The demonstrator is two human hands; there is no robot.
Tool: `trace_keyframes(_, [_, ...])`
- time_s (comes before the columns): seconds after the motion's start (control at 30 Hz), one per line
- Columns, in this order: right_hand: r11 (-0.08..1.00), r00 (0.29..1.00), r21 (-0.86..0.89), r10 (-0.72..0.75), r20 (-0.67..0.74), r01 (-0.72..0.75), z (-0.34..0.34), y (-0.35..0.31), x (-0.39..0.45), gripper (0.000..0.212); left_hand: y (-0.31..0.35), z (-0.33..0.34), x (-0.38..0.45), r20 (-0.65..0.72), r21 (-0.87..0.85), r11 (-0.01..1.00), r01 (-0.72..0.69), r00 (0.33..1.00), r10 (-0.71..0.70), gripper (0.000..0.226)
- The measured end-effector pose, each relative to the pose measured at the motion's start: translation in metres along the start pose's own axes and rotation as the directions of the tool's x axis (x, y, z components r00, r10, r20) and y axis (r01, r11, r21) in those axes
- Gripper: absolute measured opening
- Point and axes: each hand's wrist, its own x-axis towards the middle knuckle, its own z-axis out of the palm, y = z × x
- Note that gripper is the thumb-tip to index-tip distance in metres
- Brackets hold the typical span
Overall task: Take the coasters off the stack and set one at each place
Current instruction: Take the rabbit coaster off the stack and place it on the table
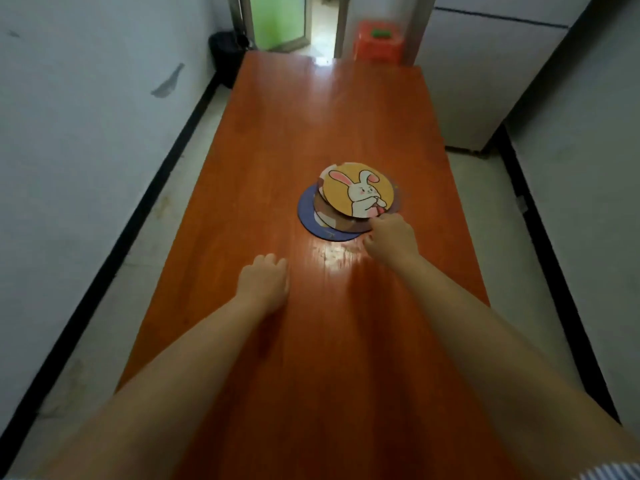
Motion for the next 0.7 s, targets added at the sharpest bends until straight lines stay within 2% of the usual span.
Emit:
trace_keyframes(0.07, [0.999, 0.999, 0.014, -0.031, 0.009, 0.031, 0.017, 0.008, 0.023, 0.024, -0.001, 0.018, 0.005, -0.011, -0.028, 1.000, 0.006, 1.000, -0.007, 0.041])
trace_keyframes(0.2, [0.995, 0.995, 0.018, -0.097, 0.002, 0.097, 0.042, 0.020, 0.058, 0.022, -0.006, 0.047, 0.004, 0.059, -0.079, 0.996, 0.040, 0.998, -0.036, 0.058])
trace_keyframes(0.37, [0.991, 0.992, 0.026, -0.129, -0.013, 0.130, 0.056, 0.029, 0.076, 0.013, -0.011, 0.062, -0.003, -0.025, -0.135, 0.990, 0.040, 0.999, -0.043, 0.058])
trace_keyframes(0.57, [0.993, 0.990, -0.038, -0.118, -0.083, 0.115, 0.061, 0.036, 0.079, 0.022, -0.013, 0.066, -0.002, -0.074, -0.157, 0.987, 0.022, 0.997, -0.034, 0.056])
trace_keyframes(0.63, [0.994, 0.989, -0.033, -0.105, -0.108, 0.102, 0.053, 0.035, 0.074, 0.023, -0.012, 0.066, -0.002, -0.088, -0.144, 0.989, 0.033, 0.995, -0.046, 0.055])
trace_keyframes(0.7, [0.986, 0.971, -0.048, -0.168, -0.171, 0.162, 0.045, 0.029, 0.058, 0.021, -0.005, 0.065, -0.004, -0.098, -0.081, 0.994, 0.066, 0.992, -0.074, 0.053])
